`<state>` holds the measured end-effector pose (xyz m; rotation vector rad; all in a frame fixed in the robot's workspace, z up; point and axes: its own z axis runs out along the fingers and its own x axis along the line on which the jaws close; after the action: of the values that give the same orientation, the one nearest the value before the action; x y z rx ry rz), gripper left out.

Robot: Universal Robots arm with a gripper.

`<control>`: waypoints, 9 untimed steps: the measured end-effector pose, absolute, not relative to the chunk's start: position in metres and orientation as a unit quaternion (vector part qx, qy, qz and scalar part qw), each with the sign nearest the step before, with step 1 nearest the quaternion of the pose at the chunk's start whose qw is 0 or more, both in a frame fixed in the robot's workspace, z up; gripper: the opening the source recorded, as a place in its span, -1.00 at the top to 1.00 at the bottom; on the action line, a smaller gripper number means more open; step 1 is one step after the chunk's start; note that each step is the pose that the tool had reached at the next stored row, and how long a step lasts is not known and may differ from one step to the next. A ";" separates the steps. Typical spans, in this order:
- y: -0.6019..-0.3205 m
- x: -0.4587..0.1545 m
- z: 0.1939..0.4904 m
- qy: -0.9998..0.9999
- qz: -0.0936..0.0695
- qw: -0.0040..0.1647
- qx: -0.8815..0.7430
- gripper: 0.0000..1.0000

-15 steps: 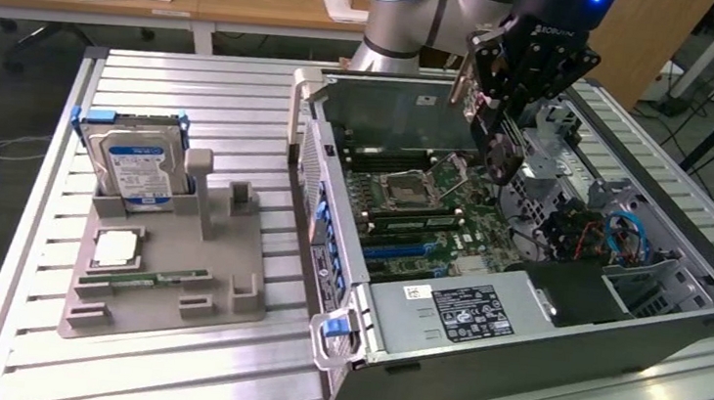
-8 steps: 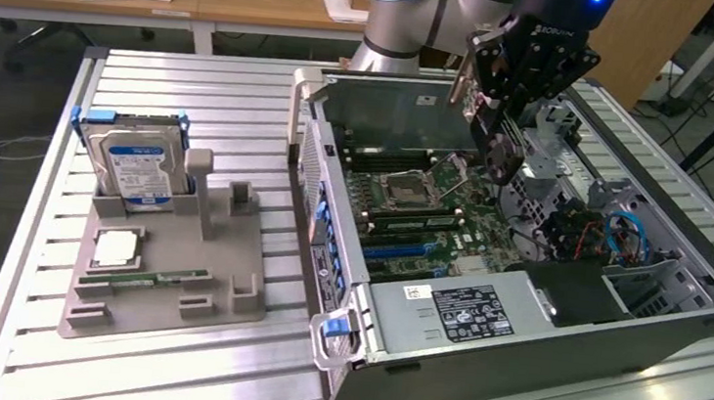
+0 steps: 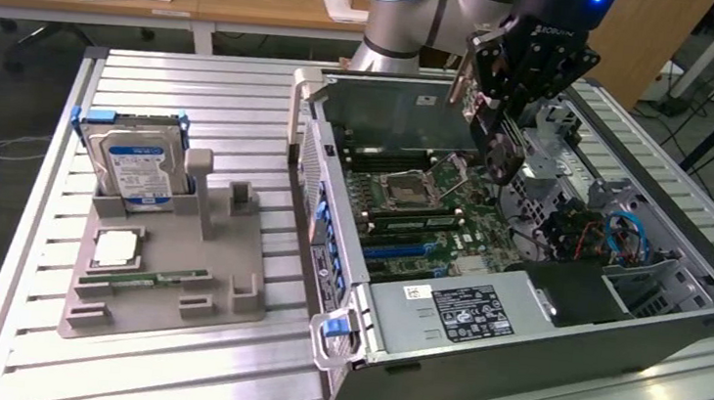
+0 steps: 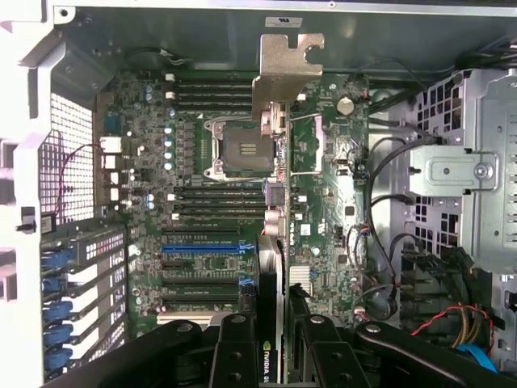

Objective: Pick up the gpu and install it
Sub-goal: 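Insert the gpu into the slot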

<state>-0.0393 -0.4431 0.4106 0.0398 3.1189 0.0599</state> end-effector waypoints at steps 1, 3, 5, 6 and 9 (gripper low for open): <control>-0.443 -0.039 0.411 1.000 0.019 0.011 0.012 0.48; -0.443 -0.039 0.411 1.000 0.019 0.011 0.011 0.48; -0.443 -0.039 0.411 1.000 0.019 0.011 0.010 0.48; -0.443 -0.039 0.411 1.000 0.019 0.011 0.010 0.48; -0.443 -0.039 0.411 1.000 0.019 0.011 0.008 0.48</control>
<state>-0.0393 -0.4431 0.4106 0.0238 3.1192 0.0601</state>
